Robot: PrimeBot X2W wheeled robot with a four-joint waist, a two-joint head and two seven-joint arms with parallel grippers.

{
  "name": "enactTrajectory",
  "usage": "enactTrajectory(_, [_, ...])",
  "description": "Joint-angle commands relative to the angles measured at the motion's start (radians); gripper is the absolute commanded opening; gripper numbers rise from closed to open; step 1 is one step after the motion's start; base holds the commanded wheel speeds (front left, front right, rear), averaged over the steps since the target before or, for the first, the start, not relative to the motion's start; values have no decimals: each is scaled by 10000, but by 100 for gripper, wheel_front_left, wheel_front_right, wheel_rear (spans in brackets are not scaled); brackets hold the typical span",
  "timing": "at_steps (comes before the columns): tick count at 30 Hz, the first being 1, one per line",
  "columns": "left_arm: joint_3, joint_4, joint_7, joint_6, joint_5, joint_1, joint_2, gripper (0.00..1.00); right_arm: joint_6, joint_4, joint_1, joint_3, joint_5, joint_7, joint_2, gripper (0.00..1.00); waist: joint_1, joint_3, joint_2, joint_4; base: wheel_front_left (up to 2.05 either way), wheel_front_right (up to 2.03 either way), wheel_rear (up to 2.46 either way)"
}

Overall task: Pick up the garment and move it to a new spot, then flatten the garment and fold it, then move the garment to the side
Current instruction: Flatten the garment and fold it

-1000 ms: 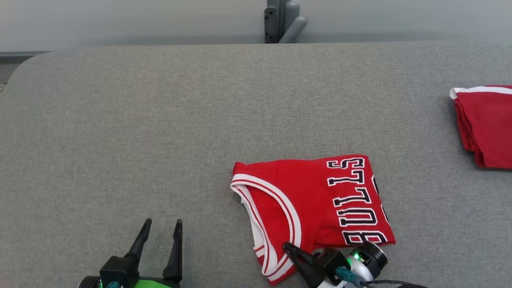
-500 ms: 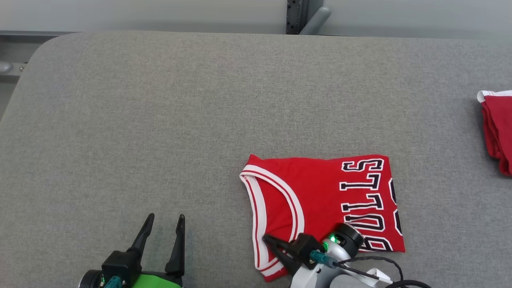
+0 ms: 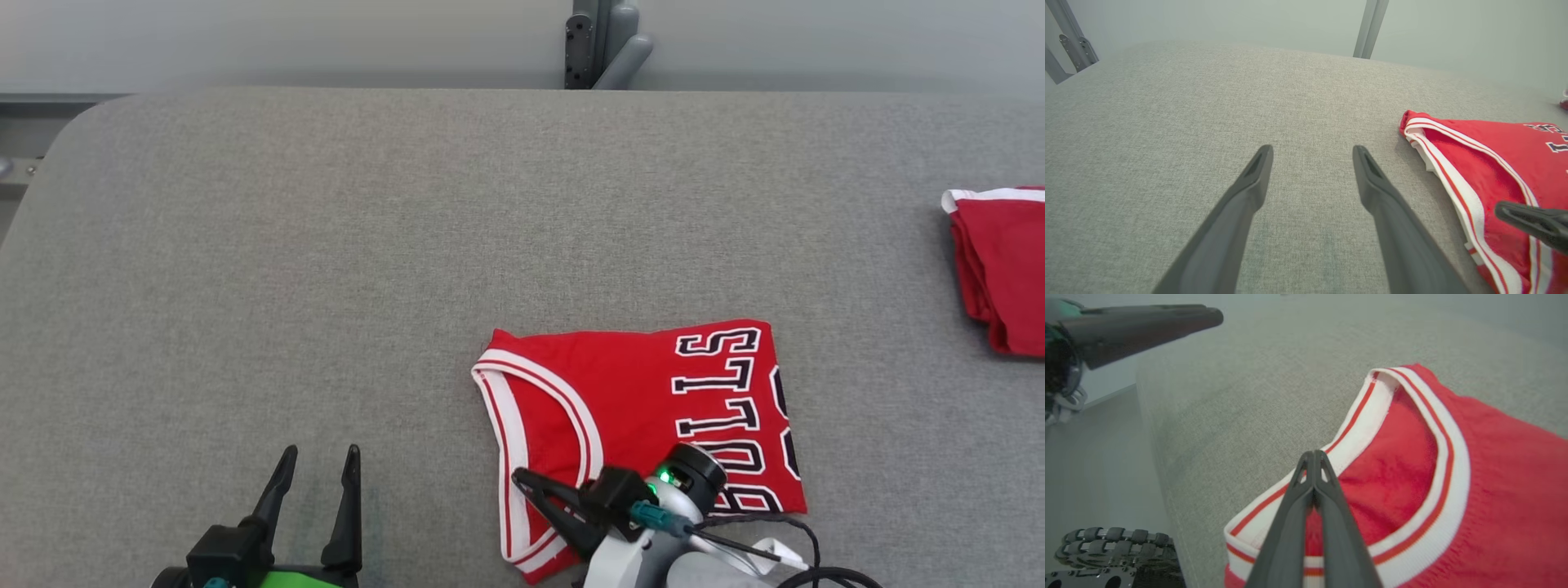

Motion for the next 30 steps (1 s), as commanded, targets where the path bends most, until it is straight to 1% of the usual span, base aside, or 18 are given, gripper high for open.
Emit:
enactTrajectory(1, [75,-136,-27,14,-70,195,14,100,-4,-553,341,-179,-23,-25,-175,0,0,-321,115,-351,0,0,0])
enactTrajectory(4, [251,-381,-27,27,-43,435,15,100,-10,-1931,893,-949,-116,-25,-680,0,0,-627,115,-714,0,0,0])
enactTrajectory(6, [365,-556,-27,54,-69,585,15,100,-10,-2878,1428,-1853,-165,-25,-1062,0,0,-838,115,-956,0,0,0])
enactTrajectory(8, [477,-739,-27,84,-119,688,15,100,-10,-3700,2058,-3009,-377,-26,-1378,0,0,-1002,115,-1149,0,0,0])
enactTrajectory(10, [545,-858,-26,148,-188,787,18,100,-10,-4414,2764,-4399,-568,-25,-1467,0,0,-1153,115,-1339,0,0,0])
enactTrajectory(11, [551,-920,-27,147,-204,823,17,100,-8,-4693,3105,-5118,-762,-25,-1505,5,0,-1215,115,-1426,0,0,0])
enactTrajectory(12, [544,-963,-26,175,-242,846,17,100,-8,-4927,3390,-5797,-1021,-25,-1560,35,0,-1271,115,-1492,0,0,0])
enactTrajectory(13, [546,-970,-27,206,-267,886,17,100,-10,-5169,3678,-6478,-1140,-25,-1431,81,0,-1329,115,-1558,0,0,0])
enactTrajectory(14, [525,-969,-27,223,-294,930,17,100,-10,-5356,3942,-7152,-1346,-25,-1305,100,0,-1371,115,-1622,0,0,0])
enactTrajectory(15, [499,-965,-26,232,-331,947,17,100,-5,-5462,4168,-7629,-1621,-25,-1311,100,0,-1396,115,-1666,0,0,0])
enactTrajectory(17, [507,-936,-26,265,-348,944,18,100,-8,-5662,4479,-8600,-1923,-26,-1066,100,0,-1445,115,-1753,0,0,0])
enactTrajectory(21, [609,-757,-26,252,-428,941,18,100,-8,-5770,4942,-9913,-2303,-25,-698,100,0,-1561,115,-1820,0,0,0])
enactTrajectory(24, [683,-605,-27,243,-402,992,18,100,-8,-5515,5142,-10275,-2404,-25,-622,100,0,-1647,115,-1842,0,0,0])
enactTrajectory(28, [854,-306,-26,163,-353,998,18,100,-10,-4500,5396,-10696,-2342,-25,-524,100,0,-1781,115,-1843,0,0,0])
enactTrajectory(30, [908,-277,-27,139,-342,968,18,100,-10,-4355,5391,-10764,-2300,-25,-432,100,0,-1803,115,-1835,0,0,0])
